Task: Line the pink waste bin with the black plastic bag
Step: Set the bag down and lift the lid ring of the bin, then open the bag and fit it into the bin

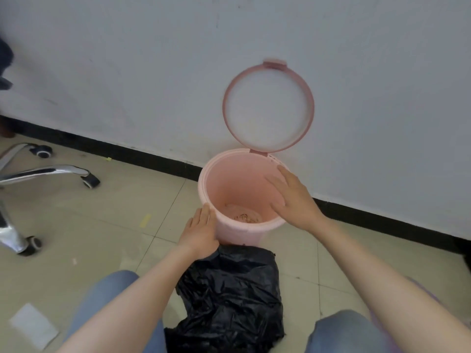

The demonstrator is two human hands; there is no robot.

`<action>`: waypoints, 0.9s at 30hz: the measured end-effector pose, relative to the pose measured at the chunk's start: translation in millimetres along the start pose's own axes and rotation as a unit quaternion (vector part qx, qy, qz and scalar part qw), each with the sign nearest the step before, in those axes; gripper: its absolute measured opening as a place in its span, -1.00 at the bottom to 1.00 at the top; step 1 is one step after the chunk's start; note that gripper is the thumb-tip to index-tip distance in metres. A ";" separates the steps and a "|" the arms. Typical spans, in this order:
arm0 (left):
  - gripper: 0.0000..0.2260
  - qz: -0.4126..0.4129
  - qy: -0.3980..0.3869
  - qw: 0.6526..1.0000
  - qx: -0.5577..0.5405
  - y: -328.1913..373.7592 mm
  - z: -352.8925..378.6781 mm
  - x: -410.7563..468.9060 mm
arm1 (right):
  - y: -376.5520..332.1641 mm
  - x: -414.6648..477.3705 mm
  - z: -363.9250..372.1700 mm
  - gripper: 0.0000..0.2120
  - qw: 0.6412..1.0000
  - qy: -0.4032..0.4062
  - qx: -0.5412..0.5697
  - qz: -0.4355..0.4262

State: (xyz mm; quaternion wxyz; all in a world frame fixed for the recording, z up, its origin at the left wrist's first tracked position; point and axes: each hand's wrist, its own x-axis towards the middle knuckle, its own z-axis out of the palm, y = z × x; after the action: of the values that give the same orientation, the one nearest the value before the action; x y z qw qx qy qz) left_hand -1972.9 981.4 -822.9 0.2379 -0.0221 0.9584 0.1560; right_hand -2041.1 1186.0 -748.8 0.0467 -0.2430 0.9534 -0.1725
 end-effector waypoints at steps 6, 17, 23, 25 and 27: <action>-0.37 -0.043 0.085 0.987 -0.132 -6.9 33.7 -17.0 | -8.1 -97.9 91.8 -0.53 0.994 -0.033 0.090 0.052; -0.42 0.048 -0.092 0.993 0.057 5.8 150.3 6.4 | -11.3 -177.2 243.8 -0.46 0.945 -0.263 -0.064 0.182; -0.38 0.010 -0.280 0.956 0.083 6.7 195.8 0.7 | 20.3 -192.9 252.3 -0.32 0.916 -0.318 -0.120 0.213; -0.37 0.004 -0.314 0.947 0.062 12.5 205.2 -5.0 | 32.1 -189.8 238.7 -0.38 0.912 -0.324 -0.121 0.222; -0.36 0.005 -0.337 0.941 0.040 21.7 210.1 -10.2 | 48.3 -192.2 231.9 -0.44 0.910 -0.308 -0.120 0.251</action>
State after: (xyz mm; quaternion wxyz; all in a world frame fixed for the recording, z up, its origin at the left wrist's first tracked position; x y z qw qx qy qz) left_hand -1872.0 1066.7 -988.0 0.5466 0.0464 0.8279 0.1169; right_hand -1853.9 1246.8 -981.8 0.3501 -0.0404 0.9348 0.0434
